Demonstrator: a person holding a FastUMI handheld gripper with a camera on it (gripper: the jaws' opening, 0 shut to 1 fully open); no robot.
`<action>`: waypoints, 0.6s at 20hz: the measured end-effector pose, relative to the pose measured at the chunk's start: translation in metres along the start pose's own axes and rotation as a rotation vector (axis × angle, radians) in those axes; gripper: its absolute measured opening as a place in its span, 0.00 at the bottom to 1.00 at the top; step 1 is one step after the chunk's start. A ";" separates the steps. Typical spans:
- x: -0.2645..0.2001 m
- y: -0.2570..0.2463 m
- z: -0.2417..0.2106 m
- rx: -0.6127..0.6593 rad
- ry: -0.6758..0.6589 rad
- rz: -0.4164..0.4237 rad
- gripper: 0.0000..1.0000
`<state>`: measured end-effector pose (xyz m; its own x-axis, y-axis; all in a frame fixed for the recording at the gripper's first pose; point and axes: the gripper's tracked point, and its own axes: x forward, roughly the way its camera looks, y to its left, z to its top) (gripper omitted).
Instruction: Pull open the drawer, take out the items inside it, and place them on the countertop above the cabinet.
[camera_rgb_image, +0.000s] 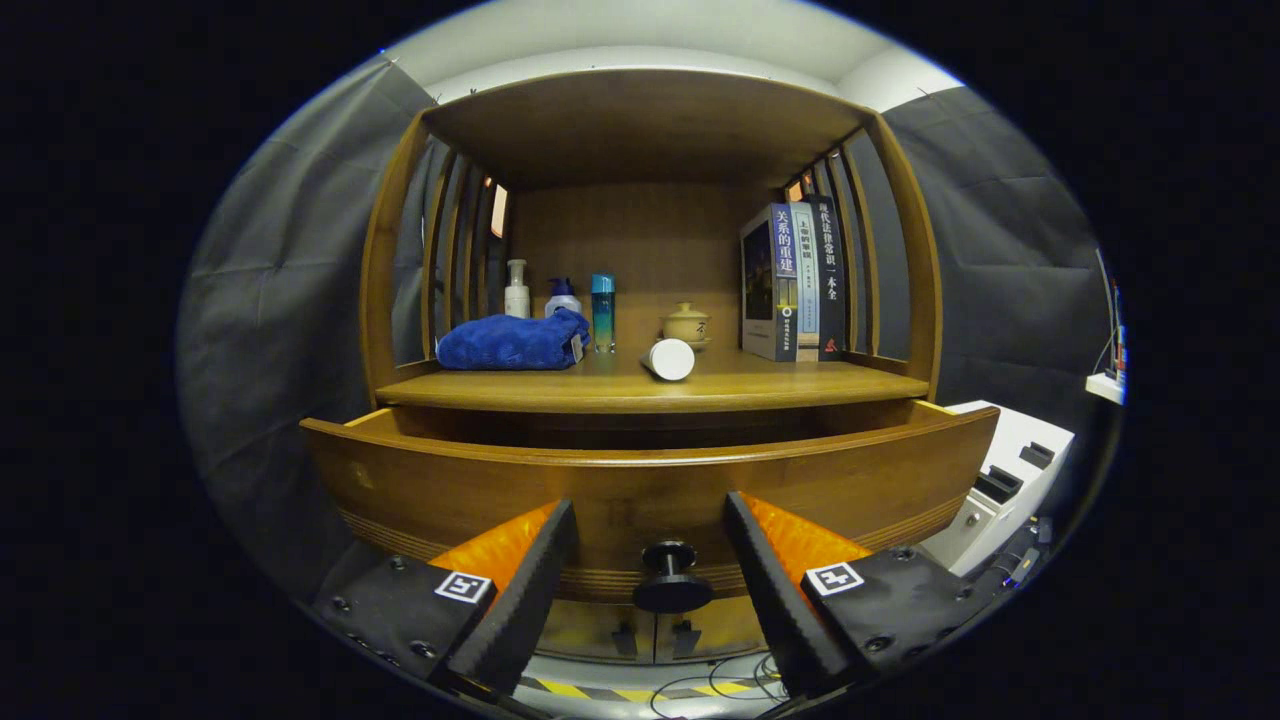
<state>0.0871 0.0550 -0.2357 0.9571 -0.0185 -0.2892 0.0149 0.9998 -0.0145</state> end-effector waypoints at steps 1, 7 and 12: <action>0.005 -0.001 0.001 0.005 0.004 0.001 0.99; 0.036 0.000 0.006 0.013 0.004 0.003 0.98; 0.065 -0.001 0.009 0.006 0.009 0.000 0.98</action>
<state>0.1517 0.0532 -0.2456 0.9546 -0.0185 -0.2973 0.0167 0.9998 -0.0088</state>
